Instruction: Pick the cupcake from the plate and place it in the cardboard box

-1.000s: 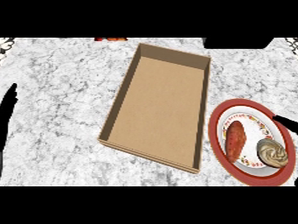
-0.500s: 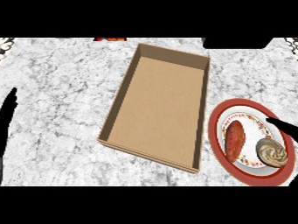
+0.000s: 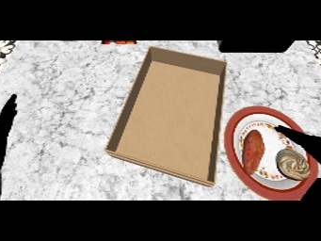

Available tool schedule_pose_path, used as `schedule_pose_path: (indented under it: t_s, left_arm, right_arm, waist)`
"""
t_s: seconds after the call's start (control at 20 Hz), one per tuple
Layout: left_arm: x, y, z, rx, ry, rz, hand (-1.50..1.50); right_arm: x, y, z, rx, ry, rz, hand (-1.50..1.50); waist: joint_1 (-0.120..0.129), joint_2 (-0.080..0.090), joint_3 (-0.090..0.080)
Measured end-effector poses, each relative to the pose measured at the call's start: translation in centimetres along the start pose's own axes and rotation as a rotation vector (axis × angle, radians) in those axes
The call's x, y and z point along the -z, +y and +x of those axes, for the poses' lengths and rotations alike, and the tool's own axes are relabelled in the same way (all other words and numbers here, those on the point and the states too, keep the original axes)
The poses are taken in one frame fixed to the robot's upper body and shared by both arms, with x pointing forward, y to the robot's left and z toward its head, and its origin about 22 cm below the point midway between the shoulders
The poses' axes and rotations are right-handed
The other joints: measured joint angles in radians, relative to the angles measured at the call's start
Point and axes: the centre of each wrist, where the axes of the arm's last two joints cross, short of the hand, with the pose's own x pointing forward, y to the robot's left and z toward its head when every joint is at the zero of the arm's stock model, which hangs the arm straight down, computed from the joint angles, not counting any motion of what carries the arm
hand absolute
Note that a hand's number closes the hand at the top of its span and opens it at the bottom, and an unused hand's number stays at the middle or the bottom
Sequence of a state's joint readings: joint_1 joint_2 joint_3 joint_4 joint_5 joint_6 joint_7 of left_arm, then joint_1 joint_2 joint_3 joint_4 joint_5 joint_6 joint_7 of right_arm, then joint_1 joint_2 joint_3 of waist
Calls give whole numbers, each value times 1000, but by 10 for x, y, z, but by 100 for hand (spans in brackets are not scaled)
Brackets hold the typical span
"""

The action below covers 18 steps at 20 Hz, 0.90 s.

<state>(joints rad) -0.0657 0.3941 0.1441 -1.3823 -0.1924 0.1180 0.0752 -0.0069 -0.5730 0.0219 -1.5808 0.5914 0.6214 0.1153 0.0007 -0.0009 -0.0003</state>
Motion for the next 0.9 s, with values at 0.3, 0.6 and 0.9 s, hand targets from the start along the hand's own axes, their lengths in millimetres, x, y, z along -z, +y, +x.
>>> schedule_pose_path:
  t_s: [0.3,0.6,0.9]
  left_arm:
    - [10,-6,-2,-2,2,-1,0]
    - [2,-5,2,-2,2,-6,0]
    - [6,-9,2,-2,-3,-3,0]
  right_arm:
    - [17,16,6,-25,84,41,-150]
    - [31,27,3,-58,120,-5,150]
    - [46,34,-2,-140,97,-155,150]
  waist:
    - [-1,1,0]
    - [1,0,-1]
    - [2,-2,-5]
